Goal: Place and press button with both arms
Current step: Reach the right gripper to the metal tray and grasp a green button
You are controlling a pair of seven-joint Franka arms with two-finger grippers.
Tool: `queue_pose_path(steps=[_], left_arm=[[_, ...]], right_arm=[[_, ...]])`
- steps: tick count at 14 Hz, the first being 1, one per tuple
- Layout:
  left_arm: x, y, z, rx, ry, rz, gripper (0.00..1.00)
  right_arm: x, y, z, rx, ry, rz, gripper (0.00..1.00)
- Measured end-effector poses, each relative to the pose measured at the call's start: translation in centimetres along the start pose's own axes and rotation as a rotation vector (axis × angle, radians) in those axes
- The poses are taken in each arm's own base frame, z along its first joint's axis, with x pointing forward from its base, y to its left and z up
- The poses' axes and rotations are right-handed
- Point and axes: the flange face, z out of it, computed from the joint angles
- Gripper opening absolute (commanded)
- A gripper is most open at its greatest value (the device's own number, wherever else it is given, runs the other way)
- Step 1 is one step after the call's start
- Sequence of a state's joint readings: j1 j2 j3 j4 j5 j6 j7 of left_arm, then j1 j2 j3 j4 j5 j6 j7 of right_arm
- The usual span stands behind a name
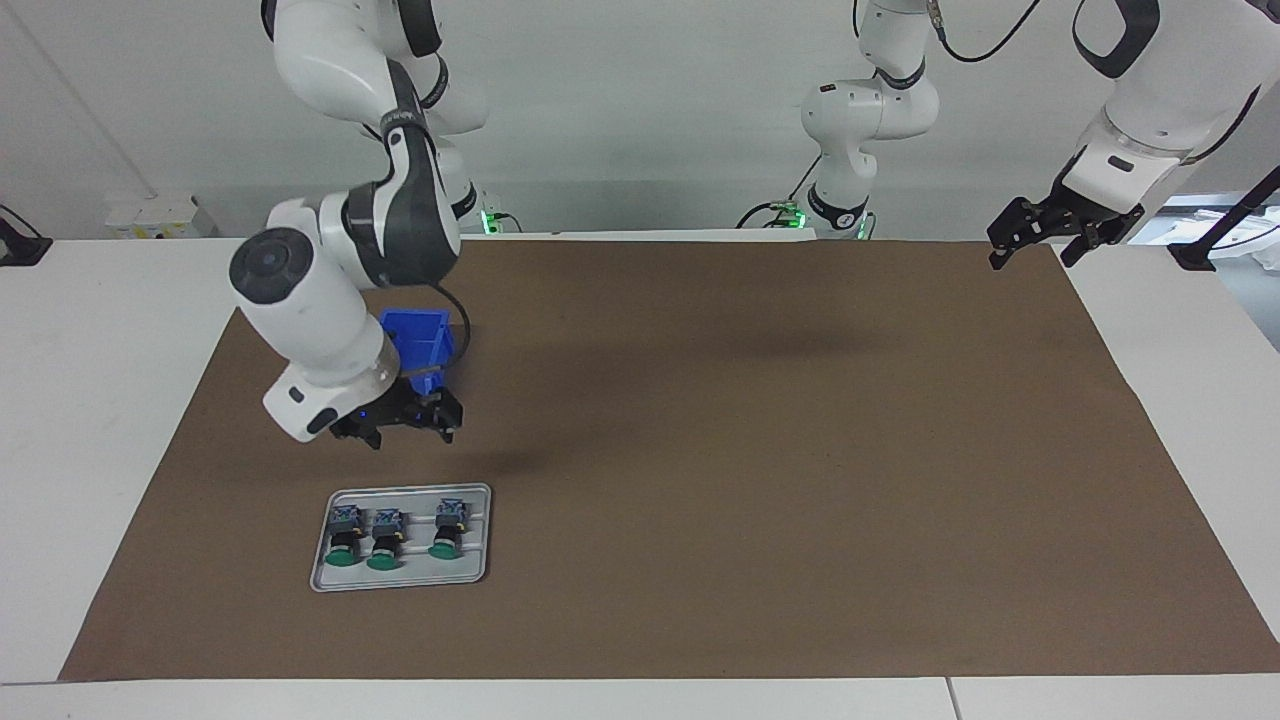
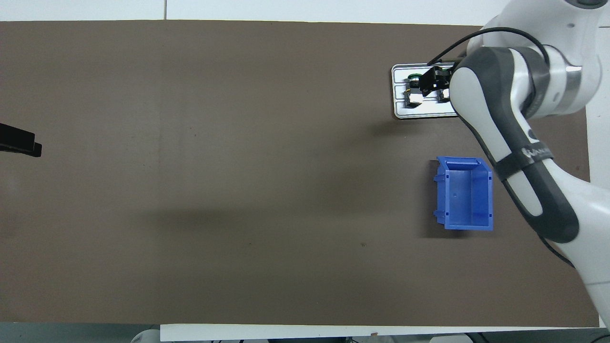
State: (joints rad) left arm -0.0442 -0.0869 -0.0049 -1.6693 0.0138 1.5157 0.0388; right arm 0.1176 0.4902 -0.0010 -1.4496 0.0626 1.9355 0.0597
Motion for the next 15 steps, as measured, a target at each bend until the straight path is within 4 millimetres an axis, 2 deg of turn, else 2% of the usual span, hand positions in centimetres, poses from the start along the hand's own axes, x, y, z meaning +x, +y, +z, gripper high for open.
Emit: queue_pose_path(steps=[2,4,9,15], left_arm=[[-0.1,0.1,-0.1,0.000,0.002,0.002,1.00],[-0.1,0.2,-0.1,0.001,0.002,0.004,1.00],[-0.1,0.2,-0.1,0.001,0.002,0.006,1.00],[-0.1,0.2,0.5,0.000,-0.011,0.007,1.00]], right_arm=[[1.2,-0.8,3.3,0.002,0.020,0.009,0.97],[2.0,-1.4,5.4,0.003,0.049,0.018,0.97],[2.4,-1.1,6.4,0.003,0.062,0.023,0.96],[1.9,0.0,10.2,-0.007,0.058,0.011,0.86]])
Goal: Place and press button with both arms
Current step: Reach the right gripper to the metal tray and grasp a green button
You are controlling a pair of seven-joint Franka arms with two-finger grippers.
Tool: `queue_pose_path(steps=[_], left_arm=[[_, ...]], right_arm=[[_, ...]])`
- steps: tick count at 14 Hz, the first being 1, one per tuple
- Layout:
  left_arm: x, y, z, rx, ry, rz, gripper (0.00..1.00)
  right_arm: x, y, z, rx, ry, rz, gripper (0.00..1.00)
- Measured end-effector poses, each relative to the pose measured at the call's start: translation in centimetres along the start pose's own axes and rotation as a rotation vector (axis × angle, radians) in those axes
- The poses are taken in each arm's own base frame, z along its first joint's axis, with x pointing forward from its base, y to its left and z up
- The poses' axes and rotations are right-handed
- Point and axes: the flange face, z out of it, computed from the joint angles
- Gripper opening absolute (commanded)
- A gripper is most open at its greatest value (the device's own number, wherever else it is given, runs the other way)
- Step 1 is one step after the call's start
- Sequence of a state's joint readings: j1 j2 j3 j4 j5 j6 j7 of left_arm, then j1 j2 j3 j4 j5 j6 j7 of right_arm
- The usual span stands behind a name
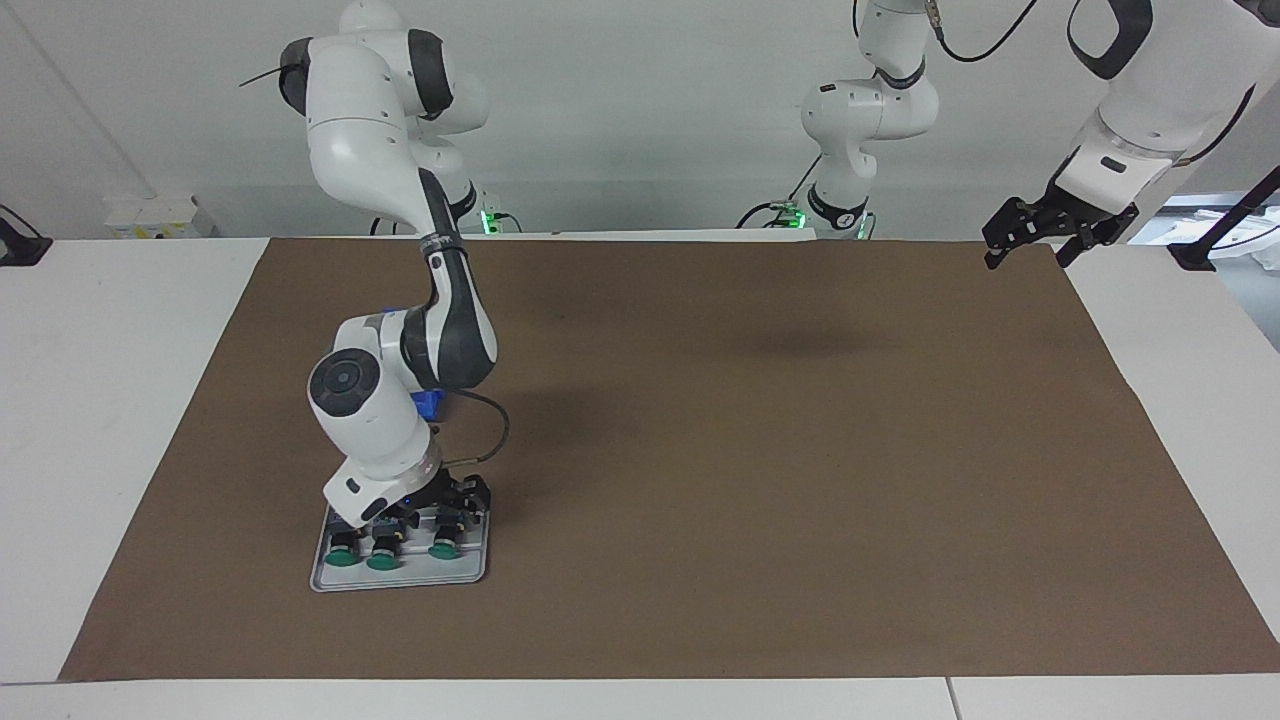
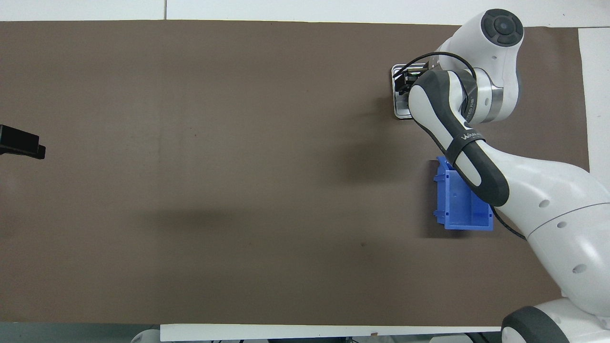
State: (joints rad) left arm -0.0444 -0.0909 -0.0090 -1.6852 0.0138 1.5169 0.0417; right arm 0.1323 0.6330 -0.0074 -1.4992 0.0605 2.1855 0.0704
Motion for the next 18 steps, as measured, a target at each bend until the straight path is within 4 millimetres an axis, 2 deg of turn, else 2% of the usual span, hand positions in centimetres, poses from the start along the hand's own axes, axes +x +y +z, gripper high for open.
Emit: queue_pose_path(steps=[1,2,4,5,6,9,11,13,15,18], left_arm=[[0.0,0.0,0.0,0.000,-0.001,0.000,1.00],[0.0,0.0,0.1,0.000,-0.001,0.000,1.00],[0.0,0.0,0.1,0.000,0.001,0.000,1.00],[0.0,0.0,0.0,0.000,0.004,0.000,1.00],[0.1,0.0,0.0,0.000,0.010,-0.001,1.00],[0.1,0.0,-0.1,0.001,0.018,-0.001,1.00],[0.1,0.0,-0.1,0.001,0.019,-0.001,1.00],[0.1,0.0,-0.1,0.001,0.020,-0.001,1.00],[0.1,0.0,-0.1,0.001,0.020,-0.001,1.00],[0.1,-0.2,-0.1,0.001,0.019,-0.003,1.00]], right_arm=[[-0.1,0.1,0.3,0.000,0.000,0.001,0.79],[-0.2,0.2,0.5,-0.001,0.002,0.002,0.67],[-0.3,0.3,0.7,-0.001,0.001,0.003,0.37],[-0.3,0.4,0.7,-0.001,0.001,0.003,0.20],[-0.3,0.4,0.7,-0.001,0.001,0.002,0.07],[-0.3,0.4,0.5,-0.001,-0.001,-0.004,0.00],[-0.2,0.6,-0.7,-0.003,-0.031,-0.007,0.00],[-0.3,-0.1,-4.1,-0.001,-0.073,-0.017,0.00],[-1.2,-2.1,-8.0,0.001,-0.100,-0.021,0.00],[-4.4,-7.9,-13.2,-0.013,-0.146,0.073,0.00]])
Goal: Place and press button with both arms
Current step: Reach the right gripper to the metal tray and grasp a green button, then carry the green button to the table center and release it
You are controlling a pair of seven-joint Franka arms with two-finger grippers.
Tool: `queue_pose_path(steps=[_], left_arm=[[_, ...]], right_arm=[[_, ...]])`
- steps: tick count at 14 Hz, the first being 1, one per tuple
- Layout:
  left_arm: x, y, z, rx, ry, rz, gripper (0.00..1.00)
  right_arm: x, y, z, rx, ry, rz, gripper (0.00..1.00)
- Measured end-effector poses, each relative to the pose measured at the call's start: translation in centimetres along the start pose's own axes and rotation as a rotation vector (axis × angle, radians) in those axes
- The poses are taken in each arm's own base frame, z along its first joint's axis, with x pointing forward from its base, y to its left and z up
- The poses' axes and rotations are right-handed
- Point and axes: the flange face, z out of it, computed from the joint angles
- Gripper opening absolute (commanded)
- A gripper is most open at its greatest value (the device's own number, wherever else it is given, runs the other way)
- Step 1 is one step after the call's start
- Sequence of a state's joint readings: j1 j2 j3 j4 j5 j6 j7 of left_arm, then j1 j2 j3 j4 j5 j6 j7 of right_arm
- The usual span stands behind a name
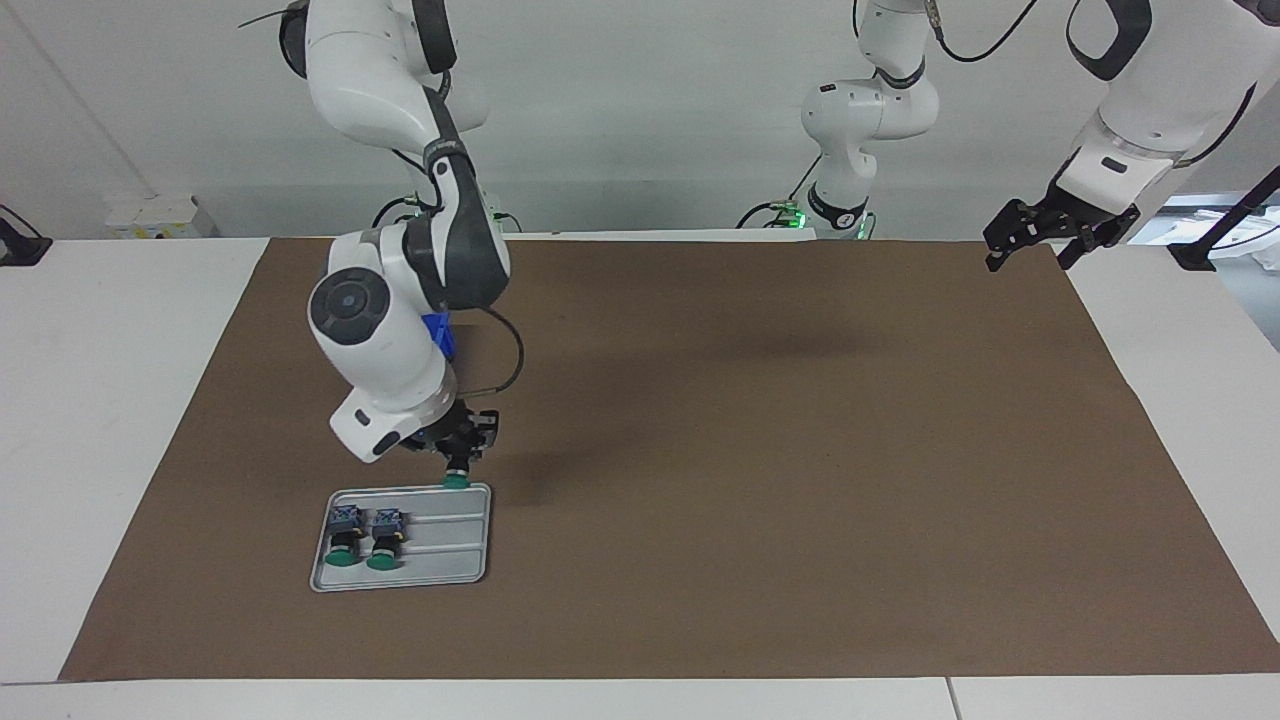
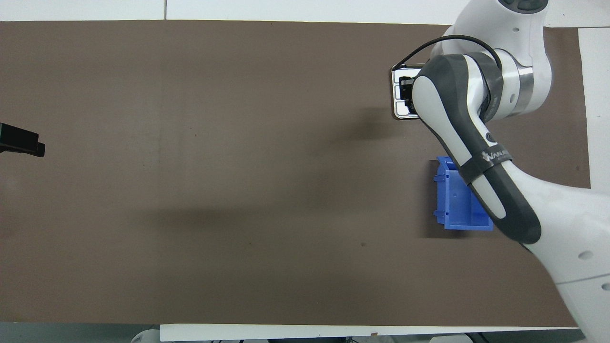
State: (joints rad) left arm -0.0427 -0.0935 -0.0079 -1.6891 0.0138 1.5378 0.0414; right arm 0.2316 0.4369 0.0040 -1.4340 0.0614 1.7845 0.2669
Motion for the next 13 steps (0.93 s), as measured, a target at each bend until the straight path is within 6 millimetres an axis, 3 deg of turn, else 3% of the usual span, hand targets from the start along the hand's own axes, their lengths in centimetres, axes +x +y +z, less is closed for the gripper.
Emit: queue_pose_path(steps=[2,7,11,13], left_arm=[[0.0,-0.1,0.0,0.000,0.000,-0.001,1.00],[0.0,-0.2,0.0,0.000,0.000,-0.004,1.00],[0.0,-0.5,0.0,-0.001,-0.001,-0.009,1.00],[0.0,-0.6,0.0,-0.001,0.000,-0.012,1.00]], right_arm=[[-3.0,-4.4,-0.7,-0.011,-0.012,0.068,0.00],[-8.7,-14.7,1.9,-0.046,-0.024,0.325,0.00],[-12.2,-22.2,5.4,-0.045,0.006,0.580,0.04],[-12.6,-23.9,7.8,-0.046,0.012,0.729,0.08]])
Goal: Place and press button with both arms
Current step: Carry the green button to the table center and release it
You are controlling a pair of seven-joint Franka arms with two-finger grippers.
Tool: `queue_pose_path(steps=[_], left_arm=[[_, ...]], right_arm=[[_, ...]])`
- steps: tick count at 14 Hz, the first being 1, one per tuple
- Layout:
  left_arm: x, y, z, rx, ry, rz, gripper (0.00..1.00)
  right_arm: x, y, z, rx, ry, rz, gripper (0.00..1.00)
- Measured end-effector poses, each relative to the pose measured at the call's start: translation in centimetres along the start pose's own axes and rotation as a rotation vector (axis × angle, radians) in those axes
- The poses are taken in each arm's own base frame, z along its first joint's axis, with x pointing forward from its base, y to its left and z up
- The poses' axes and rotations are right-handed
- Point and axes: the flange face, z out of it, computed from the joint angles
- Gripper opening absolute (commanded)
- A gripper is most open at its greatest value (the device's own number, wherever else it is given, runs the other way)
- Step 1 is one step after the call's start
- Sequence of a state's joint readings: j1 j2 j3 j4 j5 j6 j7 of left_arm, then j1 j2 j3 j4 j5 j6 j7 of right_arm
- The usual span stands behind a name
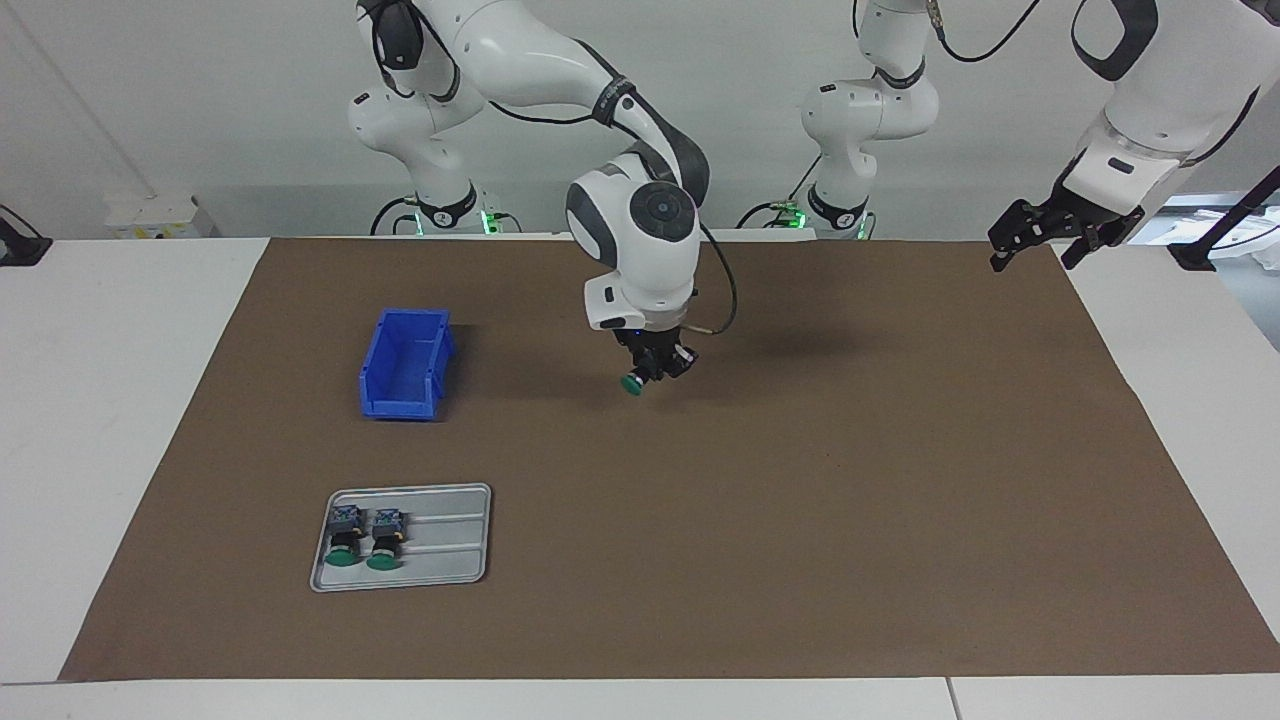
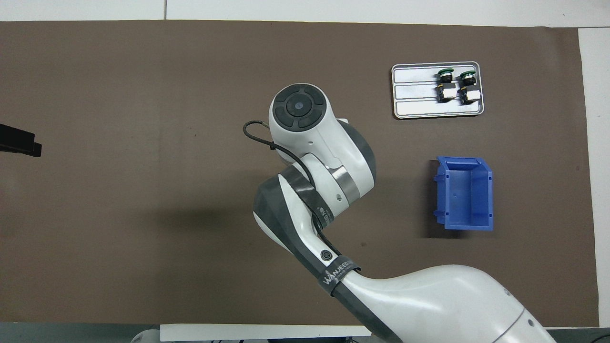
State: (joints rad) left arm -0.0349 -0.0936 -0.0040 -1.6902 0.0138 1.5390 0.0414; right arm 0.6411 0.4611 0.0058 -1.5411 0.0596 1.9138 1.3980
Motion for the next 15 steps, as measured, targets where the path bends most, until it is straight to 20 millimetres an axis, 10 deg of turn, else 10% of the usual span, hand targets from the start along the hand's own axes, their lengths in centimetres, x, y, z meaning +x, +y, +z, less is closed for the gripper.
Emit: queue_pose_path(steps=[5,13,15], left_arm=[[0.0,0.0,0.0,0.000,0.002,0.000,1.00],[0.0,0.0,0.3,0.000,-0.002,-0.010,1.00],[0.0,0.0,0.4,0.000,-0.004,-0.018,1.00]], right_arm=[[1.3,-1.5,2.8,0.058,-0.002,0.481,0.22],[3.0,-0.5,6.9,0.075,-0.052,0.734,0.26],[2.9,0.0,8.0,0.070,-0.053,0.741,0.46]])
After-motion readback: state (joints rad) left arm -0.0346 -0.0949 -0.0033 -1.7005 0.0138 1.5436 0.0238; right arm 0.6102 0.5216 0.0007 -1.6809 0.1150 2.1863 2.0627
